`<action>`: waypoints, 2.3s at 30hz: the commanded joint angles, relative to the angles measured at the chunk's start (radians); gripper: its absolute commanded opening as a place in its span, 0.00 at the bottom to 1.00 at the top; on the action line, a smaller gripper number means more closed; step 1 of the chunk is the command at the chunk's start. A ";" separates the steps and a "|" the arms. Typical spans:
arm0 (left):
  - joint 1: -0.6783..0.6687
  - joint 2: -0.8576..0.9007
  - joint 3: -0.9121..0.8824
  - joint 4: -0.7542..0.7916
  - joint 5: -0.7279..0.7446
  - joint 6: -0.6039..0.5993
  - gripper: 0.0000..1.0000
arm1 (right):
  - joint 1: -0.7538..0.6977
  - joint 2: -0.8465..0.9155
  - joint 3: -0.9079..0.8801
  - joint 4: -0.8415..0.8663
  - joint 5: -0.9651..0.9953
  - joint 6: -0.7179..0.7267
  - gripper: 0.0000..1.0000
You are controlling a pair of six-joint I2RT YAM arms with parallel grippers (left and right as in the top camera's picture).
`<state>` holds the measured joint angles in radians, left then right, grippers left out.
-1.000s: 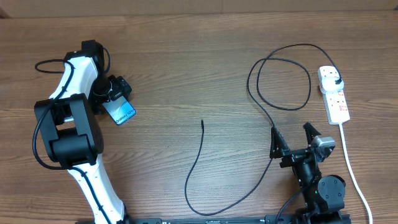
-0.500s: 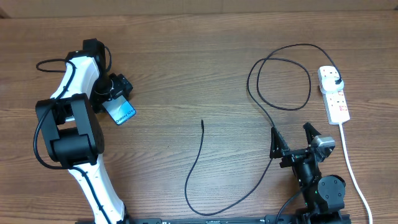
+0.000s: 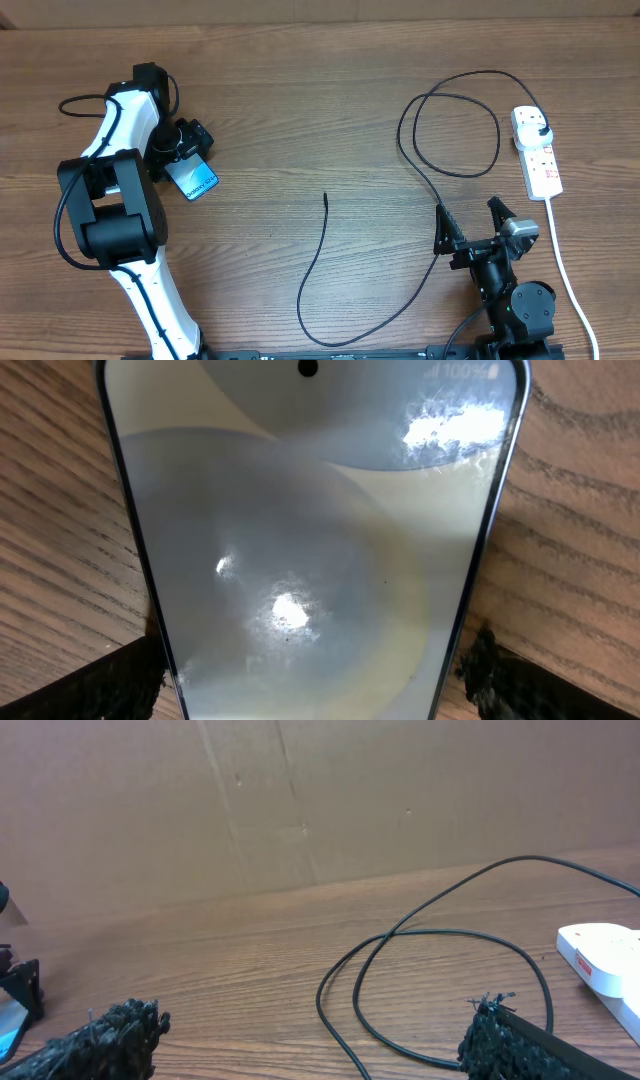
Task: Plug charger to phone and switch on socket
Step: 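Close the left gripper on the phone's lower end, then lift the phone off the table with the left gripper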
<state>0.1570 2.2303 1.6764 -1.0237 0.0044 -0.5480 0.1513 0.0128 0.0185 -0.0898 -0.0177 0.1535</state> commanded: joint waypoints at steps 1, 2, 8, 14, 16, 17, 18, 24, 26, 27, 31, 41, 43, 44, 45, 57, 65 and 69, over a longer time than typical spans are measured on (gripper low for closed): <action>-0.007 0.085 -0.019 0.005 0.020 -0.010 0.99 | 0.006 -0.010 -0.011 0.005 0.013 0.003 1.00; -0.007 0.085 -0.019 0.004 0.024 -0.010 0.99 | 0.006 -0.010 -0.011 0.005 0.013 0.003 1.00; -0.007 0.085 -0.019 0.004 0.031 -0.010 0.99 | 0.006 -0.010 -0.011 0.005 0.013 0.003 1.00; -0.007 0.085 -0.019 0.004 0.031 -0.010 0.99 | 0.006 -0.010 -0.011 0.005 0.013 0.003 1.00; -0.007 0.085 -0.019 0.004 0.031 -0.010 0.99 | 0.006 -0.010 -0.011 0.005 0.013 0.003 1.00; -0.007 0.085 -0.019 0.004 0.030 -0.010 1.00 | 0.006 -0.010 -0.011 0.005 0.013 0.003 1.00; -0.007 0.085 -0.019 0.004 0.031 -0.010 1.00 | 0.006 -0.010 -0.011 0.005 0.013 0.003 1.00; -0.007 0.085 -0.019 0.005 0.031 -0.010 0.92 | 0.006 -0.010 -0.011 0.005 0.013 0.003 1.00; -0.007 0.085 -0.019 0.005 0.031 -0.010 0.91 | 0.006 -0.010 -0.011 0.005 0.013 0.003 1.00; -0.007 0.085 -0.019 0.005 0.031 -0.010 0.91 | 0.006 -0.010 -0.011 0.005 0.013 0.003 1.00; -0.007 0.085 -0.019 0.004 0.031 -0.010 0.90 | 0.006 -0.010 -0.011 0.005 0.013 0.003 1.00; -0.007 0.085 -0.019 0.006 0.031 -0.010 0.87 | 0.006 -0.010 -0.011 0.005 0.013 0.003 1.00; -0.007 0.085 -0.019 0.006 0.031 -0.010 0.85 | 0.006 -0.010 -0.011 0.005 0.013 0.003 1.00; -0.007 0.085 -0.019 0.006 0.032 -0.010 0.84 | 0.006 -0.010 -0.011 0.005 0.013 0.003 1.00; -0.007 0.085 -0.019 0.007 0.034 -0.010 0.84 | 0.006 -0.010 -0.011 0.005 0.013 0.003 1.00; -0.007 0.085 -0.019 0.007 0.041 -0.010 0.80 | 0.006 -0.010 -0.011 0.005 0.013 0.003 1.00; -0.007 0.085 -0.019 0.006 0.041 -0.010 0.73 | 0.006 -0.010 -0.011 0.005 0.013 0.003 1.00; -0.007 0.085 -0.019 0.004 0.041 -0.010 0.72 | 0.006 -0.010 -0.011 0.005 0.013 0.003 1.00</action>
<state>0.1570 2.2307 1.6798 -1.0248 0.0059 -0.5488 0.1513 0.0128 0.0185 -0.0898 -0.0174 0.1535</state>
